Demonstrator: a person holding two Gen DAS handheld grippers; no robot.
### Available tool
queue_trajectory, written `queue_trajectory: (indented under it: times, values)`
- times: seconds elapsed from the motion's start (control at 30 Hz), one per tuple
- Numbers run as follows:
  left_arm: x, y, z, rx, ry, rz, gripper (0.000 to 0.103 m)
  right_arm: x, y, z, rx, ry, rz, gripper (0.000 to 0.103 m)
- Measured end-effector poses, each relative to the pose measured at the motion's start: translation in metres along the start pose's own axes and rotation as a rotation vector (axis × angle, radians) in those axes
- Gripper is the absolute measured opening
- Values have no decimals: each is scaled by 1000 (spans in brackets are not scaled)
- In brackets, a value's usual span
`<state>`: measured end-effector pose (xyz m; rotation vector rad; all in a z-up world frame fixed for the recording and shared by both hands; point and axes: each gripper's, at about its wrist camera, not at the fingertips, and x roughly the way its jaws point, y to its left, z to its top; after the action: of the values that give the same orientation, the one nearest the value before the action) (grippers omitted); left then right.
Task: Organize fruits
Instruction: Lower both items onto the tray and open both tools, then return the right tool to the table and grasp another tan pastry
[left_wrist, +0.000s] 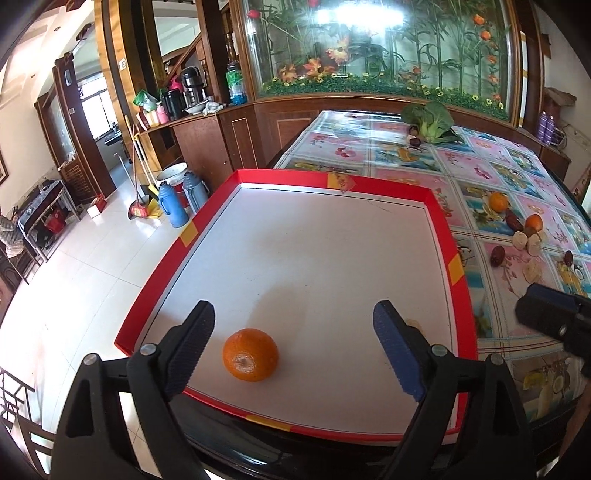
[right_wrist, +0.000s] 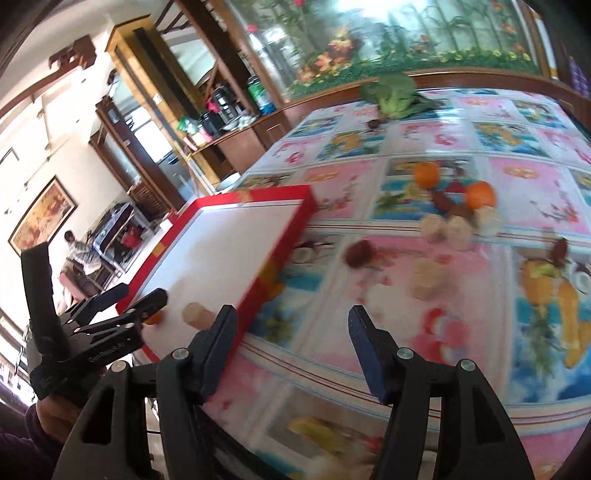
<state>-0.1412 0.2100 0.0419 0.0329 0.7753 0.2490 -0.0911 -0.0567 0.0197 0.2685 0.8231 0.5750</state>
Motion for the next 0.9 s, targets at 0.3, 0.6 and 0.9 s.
queue_trajectory:
  times: [0.3,0.6,0.9]
  values:
    - [-2,-16,-2,55,-1,0,88,-22,-38,-6,91,-31,-49,62]
    - [5,-21,-8,73,28,1,88,-9,-27,-6,25,-12,-42,62]
    - [-4,-29,-7,99,-14,-27,88,8,-26,24,18,21,-126,62]
